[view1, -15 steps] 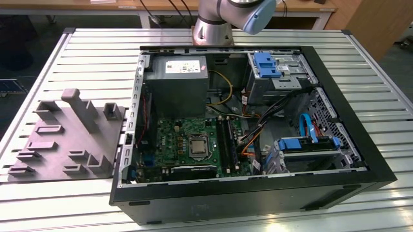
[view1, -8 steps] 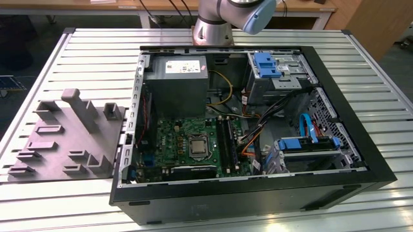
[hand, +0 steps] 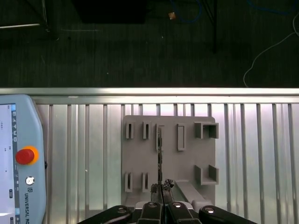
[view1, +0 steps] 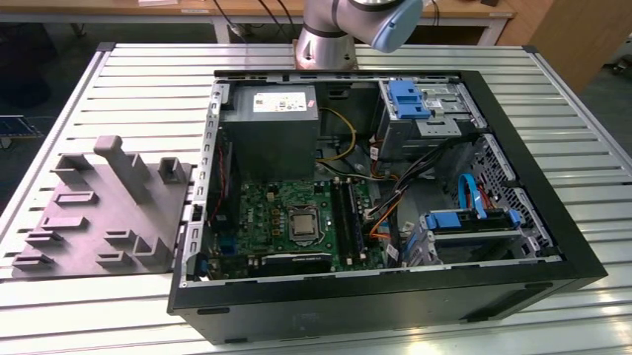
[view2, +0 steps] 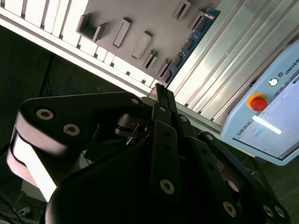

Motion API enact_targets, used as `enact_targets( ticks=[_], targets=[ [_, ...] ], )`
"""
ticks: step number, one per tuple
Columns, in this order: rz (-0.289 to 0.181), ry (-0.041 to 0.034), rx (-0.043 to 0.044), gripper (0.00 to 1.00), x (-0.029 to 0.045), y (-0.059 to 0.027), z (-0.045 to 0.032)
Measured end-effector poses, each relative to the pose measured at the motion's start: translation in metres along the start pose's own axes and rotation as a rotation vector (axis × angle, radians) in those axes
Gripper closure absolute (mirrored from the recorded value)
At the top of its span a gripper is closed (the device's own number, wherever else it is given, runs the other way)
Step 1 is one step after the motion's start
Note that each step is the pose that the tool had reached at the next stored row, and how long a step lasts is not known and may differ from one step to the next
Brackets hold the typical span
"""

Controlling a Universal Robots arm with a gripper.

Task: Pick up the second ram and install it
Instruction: 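Pick up the second ram and move it above second insertion slot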

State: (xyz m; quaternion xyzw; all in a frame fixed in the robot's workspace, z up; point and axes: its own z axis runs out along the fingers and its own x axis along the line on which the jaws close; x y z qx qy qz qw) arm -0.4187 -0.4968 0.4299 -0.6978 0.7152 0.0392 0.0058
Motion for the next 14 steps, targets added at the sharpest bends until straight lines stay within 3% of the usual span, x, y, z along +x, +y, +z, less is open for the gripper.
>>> enact_targets(
  ticks=[14],
  targets=[
    [0.0,0.0,0.0,0.89,-0.0008,-0.032,-0.0014]
  ],
)
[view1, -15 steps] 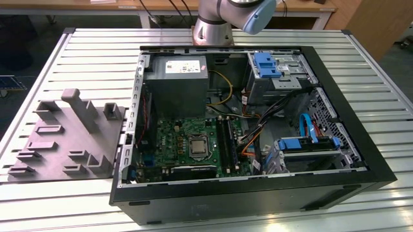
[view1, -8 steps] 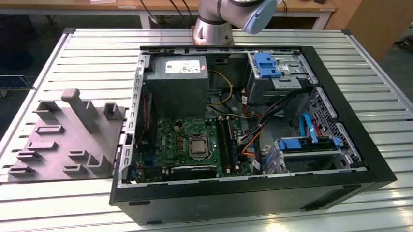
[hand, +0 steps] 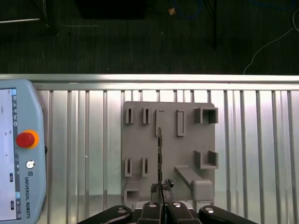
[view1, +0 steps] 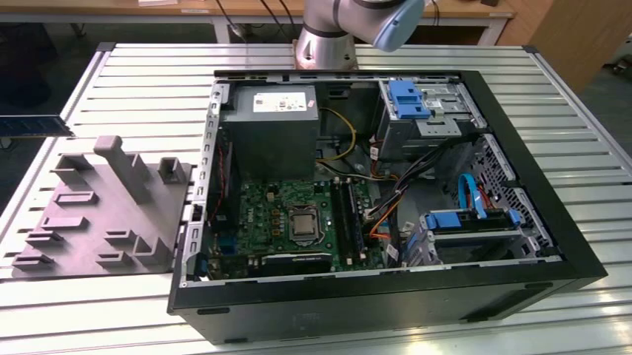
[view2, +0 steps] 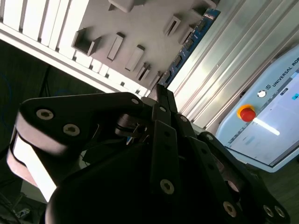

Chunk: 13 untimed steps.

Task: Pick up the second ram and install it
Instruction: 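Pick up the second ram and move it above second insertion slot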

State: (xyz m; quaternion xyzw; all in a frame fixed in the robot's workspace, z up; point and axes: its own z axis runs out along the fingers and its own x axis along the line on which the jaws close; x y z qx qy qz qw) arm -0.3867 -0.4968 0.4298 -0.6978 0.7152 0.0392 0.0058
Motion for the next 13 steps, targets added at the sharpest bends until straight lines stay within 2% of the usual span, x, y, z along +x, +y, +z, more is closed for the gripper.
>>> enact_targets(
  ticks=[13],
  targets=[
    [0.0,0.0,0.0001,0.89,-0.001,-0.0376,-0.0014]
  ],
)
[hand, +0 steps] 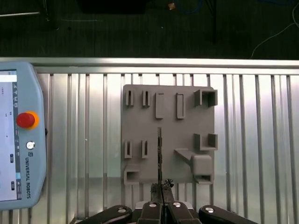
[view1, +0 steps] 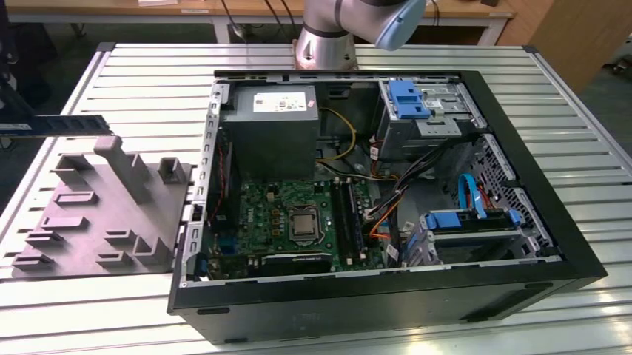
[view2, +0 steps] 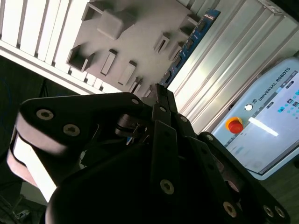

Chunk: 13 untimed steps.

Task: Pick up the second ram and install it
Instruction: 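Pick up the second ram and move it above second insertion slot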

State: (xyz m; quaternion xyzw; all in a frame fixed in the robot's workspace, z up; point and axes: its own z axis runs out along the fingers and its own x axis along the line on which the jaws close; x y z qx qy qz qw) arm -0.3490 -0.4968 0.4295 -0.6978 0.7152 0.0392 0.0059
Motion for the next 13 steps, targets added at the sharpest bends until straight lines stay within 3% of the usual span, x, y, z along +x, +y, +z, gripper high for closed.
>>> enact_targets(
  ticks=[13],
  targets=[
    [0.0,0.0001,-0.0001,0.89,-0.0011,-0.0446,-0.0015]
  ],
)
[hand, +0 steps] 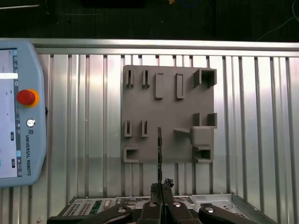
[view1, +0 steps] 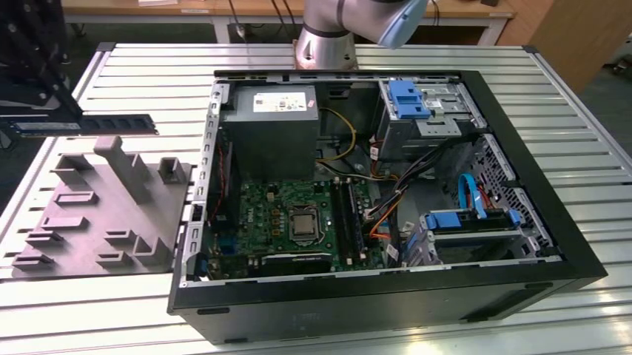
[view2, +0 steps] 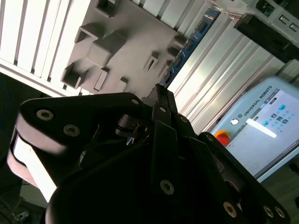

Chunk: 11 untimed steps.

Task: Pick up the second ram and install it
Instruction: 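Pick up the second ram and move it above second insertion slot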

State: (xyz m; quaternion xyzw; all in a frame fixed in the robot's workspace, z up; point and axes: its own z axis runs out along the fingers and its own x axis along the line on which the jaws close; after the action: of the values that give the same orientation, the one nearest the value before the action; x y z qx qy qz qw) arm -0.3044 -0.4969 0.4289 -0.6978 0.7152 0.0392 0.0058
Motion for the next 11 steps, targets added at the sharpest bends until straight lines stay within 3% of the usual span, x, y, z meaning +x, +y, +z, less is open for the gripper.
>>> enact_targets(
  ticks=[11],
  targets=[
    [0.0,-0.0002,0.0001,0.89,-0.0008,-0.038,-0.0011]
  ],
)
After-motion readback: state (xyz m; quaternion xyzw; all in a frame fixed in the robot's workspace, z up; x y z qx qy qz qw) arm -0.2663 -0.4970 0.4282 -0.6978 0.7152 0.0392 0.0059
